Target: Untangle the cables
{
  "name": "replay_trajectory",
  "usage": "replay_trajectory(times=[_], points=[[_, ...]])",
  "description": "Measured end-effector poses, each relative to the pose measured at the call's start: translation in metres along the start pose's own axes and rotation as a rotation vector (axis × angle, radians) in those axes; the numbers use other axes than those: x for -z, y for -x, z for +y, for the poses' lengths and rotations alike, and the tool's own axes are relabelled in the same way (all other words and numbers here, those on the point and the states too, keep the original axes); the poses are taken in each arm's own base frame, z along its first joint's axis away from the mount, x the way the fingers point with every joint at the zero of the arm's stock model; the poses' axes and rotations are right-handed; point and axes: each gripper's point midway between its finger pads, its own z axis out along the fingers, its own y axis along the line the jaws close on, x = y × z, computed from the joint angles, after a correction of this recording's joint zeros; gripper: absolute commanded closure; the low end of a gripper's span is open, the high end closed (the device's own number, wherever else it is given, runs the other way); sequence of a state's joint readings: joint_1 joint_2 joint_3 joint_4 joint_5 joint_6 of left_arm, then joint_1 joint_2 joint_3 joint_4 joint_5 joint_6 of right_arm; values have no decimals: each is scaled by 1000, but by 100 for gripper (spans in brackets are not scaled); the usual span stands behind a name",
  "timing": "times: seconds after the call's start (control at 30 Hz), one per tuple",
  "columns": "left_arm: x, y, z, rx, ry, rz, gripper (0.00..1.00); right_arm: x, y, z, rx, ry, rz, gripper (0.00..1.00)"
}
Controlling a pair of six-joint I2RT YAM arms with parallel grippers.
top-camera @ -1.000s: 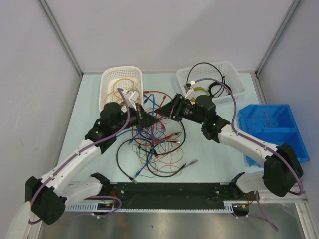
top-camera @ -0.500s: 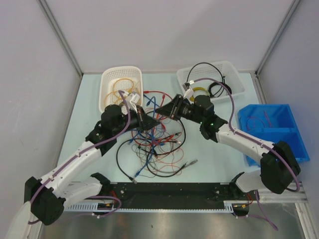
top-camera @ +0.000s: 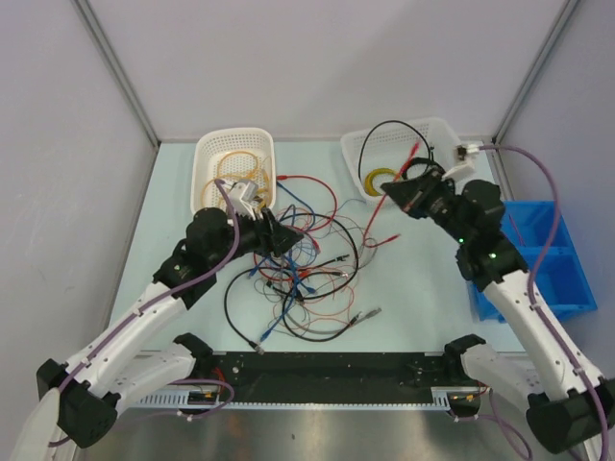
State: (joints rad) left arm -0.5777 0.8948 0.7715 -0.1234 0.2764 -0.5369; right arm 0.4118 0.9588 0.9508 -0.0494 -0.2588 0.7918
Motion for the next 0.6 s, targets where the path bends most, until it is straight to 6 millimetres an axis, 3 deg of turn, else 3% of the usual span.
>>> replay_trajectory(times=[0.13,0.27,0.37,0.43,0.5,0.6], points=[[1,1,0,-7,-1,-5,55,34,44,-45,31,-198,-116,100],[1,0,0,-6,-2,-4,55,63,66,-87,44,-421,-188,100],[0,-4,2,-2,-2,5,50,70,72,-90,56,-468,-198,100],[0,-11,4,7,-3,20,39,71,73,-88,54,-460,-199,100],[-1,-19,7,23,-5,38,27,66,70,-79,39,-409,-175,100],[-3,-32,8,61,-25,61,18,48,58,-56,-4,-289,-111,100]])
